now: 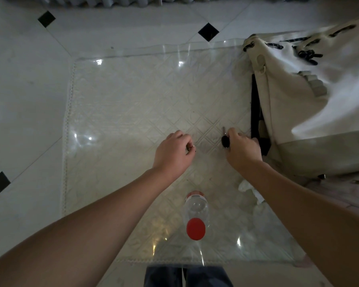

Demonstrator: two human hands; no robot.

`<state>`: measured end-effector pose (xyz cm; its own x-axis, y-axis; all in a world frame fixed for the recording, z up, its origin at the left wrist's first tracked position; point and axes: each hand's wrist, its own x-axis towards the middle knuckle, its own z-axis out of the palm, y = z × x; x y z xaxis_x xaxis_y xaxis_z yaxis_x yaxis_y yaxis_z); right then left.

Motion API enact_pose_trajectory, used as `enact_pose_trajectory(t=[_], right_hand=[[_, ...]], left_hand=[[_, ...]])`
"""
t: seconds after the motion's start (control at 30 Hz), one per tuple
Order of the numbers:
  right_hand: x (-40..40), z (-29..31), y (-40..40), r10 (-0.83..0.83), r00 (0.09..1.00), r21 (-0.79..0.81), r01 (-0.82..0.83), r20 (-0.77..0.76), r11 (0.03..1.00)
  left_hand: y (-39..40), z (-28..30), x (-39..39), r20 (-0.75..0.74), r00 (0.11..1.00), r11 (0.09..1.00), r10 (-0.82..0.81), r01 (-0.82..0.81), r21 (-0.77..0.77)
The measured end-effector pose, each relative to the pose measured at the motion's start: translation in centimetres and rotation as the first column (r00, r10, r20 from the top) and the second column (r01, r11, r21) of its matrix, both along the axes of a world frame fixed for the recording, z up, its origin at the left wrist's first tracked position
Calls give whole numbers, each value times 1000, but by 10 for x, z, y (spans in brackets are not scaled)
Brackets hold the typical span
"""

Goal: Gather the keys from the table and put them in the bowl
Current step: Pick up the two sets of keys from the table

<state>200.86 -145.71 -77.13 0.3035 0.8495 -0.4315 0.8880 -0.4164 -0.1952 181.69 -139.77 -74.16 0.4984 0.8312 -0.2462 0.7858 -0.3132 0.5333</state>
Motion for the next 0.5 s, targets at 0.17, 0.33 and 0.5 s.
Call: enact_pose_trajectory(t=[0.17, 0.33, 0.5], right_hand=[[-7, -4, -13, 35, 998, -11, -34, 51, 999], [-13, 0, -25, 17, 1000, 121, -18, 9, 992], [-20, 19, -28, -35, 998, 177, 43, -48, 983]], left_hand=[[-11, -1, 1, 6, 1000, 1000, -26, 26, -3], [-18, 3, -5, -1, 999, 999, -34, 34, 5], [-19, 17, -18, -4, 1000, 1000, -23, 23, 16]])
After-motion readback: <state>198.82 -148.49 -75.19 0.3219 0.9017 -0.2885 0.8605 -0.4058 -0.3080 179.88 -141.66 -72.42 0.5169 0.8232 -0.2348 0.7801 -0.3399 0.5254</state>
